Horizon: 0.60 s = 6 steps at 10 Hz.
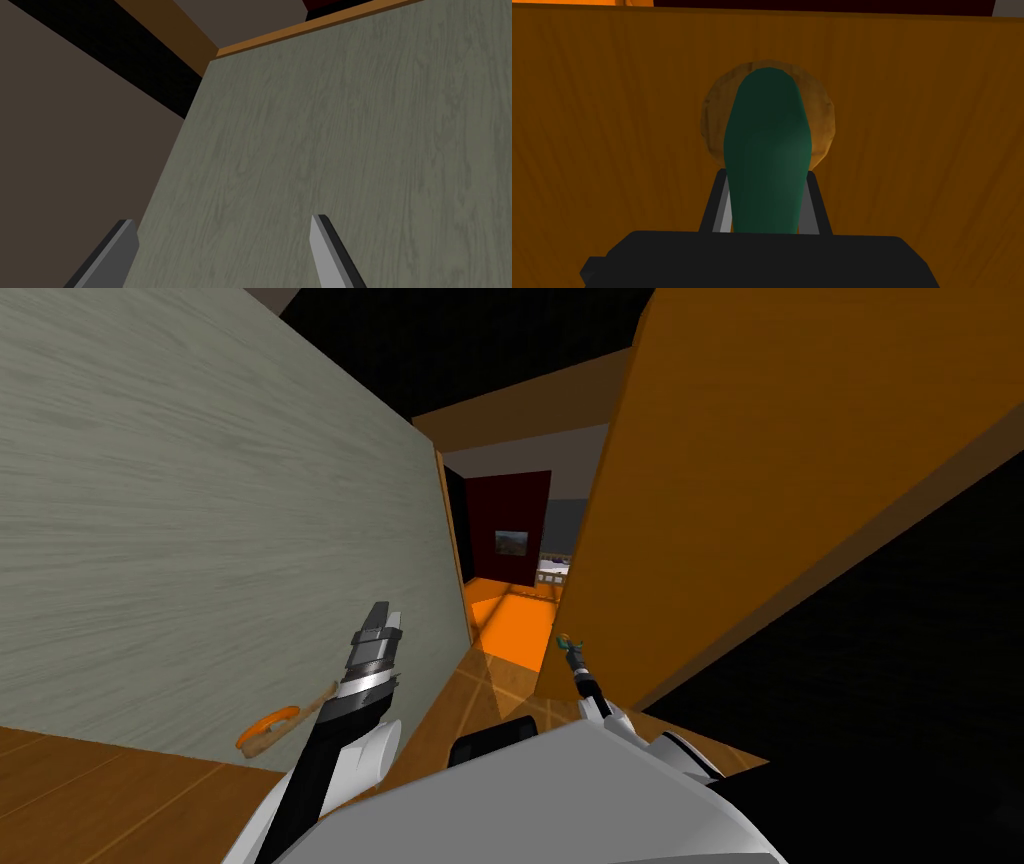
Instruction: Pull the door open
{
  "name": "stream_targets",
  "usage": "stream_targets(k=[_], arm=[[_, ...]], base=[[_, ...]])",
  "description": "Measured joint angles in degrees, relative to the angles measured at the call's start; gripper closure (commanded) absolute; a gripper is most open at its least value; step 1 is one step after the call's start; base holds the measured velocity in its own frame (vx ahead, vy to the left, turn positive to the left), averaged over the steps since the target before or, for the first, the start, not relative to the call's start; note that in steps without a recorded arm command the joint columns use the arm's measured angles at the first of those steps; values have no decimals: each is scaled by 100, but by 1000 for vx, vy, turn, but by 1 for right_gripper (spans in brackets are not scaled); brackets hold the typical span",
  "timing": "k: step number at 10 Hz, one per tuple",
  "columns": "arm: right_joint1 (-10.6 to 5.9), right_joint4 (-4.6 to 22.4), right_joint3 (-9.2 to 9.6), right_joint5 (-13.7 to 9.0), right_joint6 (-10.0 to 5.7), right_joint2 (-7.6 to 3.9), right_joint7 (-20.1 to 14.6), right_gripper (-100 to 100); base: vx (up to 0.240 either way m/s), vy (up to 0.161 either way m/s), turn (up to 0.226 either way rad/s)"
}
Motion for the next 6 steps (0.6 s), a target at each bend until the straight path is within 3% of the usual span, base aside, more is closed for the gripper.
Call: stream_targets(k=[6], arm=[[149, -87, 355, 157, -233, -218, -341, 100]], base=[[-211, -34, 87]])
